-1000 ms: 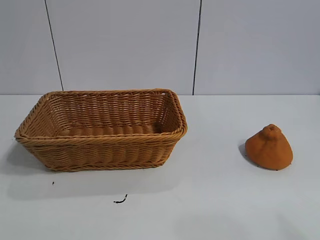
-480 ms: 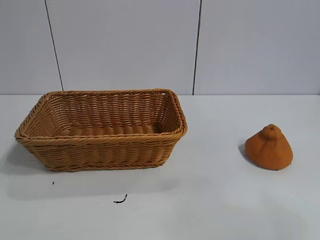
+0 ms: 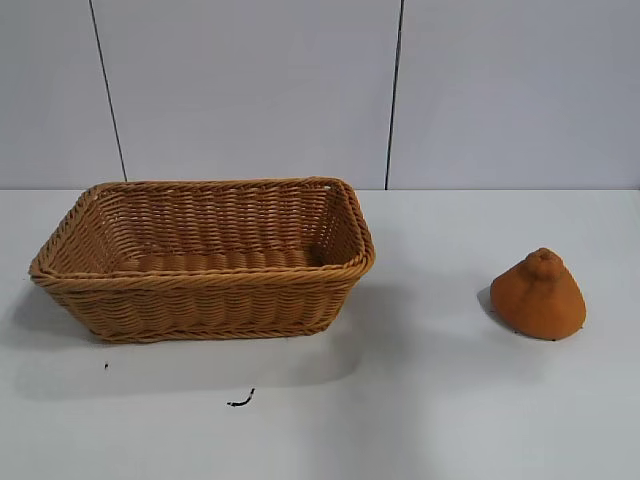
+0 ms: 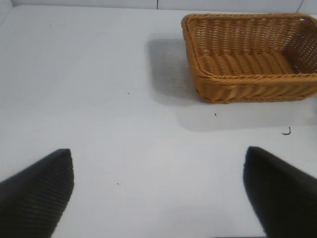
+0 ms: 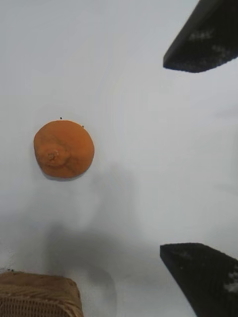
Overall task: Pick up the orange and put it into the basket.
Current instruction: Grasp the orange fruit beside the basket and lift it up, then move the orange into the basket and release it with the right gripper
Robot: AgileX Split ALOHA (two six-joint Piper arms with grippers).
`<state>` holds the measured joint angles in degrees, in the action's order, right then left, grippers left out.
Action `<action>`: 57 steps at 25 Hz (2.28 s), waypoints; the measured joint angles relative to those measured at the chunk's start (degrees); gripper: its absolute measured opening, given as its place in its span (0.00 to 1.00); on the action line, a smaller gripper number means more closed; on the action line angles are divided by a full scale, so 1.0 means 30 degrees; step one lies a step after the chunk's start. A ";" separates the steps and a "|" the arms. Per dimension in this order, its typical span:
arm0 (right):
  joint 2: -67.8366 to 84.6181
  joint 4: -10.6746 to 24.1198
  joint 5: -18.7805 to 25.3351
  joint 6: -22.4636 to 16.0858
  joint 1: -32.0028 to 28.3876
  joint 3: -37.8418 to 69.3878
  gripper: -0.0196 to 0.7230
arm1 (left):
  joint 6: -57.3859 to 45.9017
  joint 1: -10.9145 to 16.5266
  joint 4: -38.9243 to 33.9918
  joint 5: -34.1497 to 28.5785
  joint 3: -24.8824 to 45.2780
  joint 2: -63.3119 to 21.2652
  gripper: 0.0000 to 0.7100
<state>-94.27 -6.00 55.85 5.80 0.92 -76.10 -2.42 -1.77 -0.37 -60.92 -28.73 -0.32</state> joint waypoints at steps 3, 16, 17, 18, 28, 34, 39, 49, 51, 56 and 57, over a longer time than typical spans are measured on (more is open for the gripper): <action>-0.2236 -0.0590 -0.0216 0.0303 0.0000 -0.1171 0.89 | 0.0000 0.0000 0.0000 0.0000 0.0000 0.0000 0.94; -0.8409 -0.0998 -0.1872 0.0481 0.0000 -0.1557 0.87 | 0.0000 0.0000 0.0000 0.0000 0.0000 0.0000 0.94; -0.8635 -0.0998 -0.2059 0.0481 0.0000 -0.1557 0.84 | 0.0000 0.0000 0.0000 0.0000 0.0000 0.0000 0.94; -0.8783 -0.0998 -0.2217 0.0417 0.0000 -0.1557 0.79 | 0.0000 0.0000 0.0000 0.0000 0.0000 0.0000 0.94; -0.8813 -0.0958 -0.2111 -0.0242 0.0000 -0.2080 0.07 | 0.0000 0.0000 0.0000 -0.0004 0.0000 0.0000 0.94; -0.7750 -0.0878 -0.0142 -0.0242 0.0000 -0.4829 0.07 | 0.0000 0.0000 0.0000 -0.0004 0.0000 0.0000 0.94; -0.6985 -0.0878 0.1125 -0.0242 0.0000 -0.7939 0.07 | 0.0000 0.0000 0.0000 -0.0004 0.0000 0.0000 0.94; -0.6985 -0.0534 0.1875 -0.0598 0.2870 -0.9658 0.07 | 0.0000 0.0000 0.0000 -0.0004 0.0000 0.0000 0.94; -0.6985 -0.0536 0.1597 -0.0752 0.4037 -0.9658 0.07 | 0.0000 0.0000 0.0000 -0.0004 0.0000 0.0000 0.94; -0.7027 -0.0572 -0.0070 -0.1165 0.7239 -0.9658 0.07 | 0.0000 0.0000 0.0000 -0.0004 0.0000 0.0000 0.94; -0.7129 -0.0572 -0.0457 -0.1269 0.7836 -0.9682 0.07 | 0.0000 0.0000 0.0000 -0.0004 0.0000 0.0000 0.94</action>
<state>-115.66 -7.72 54.47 1.99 24.43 -105.15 -2.42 -1.77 -0.37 -60.93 -28.73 -0.32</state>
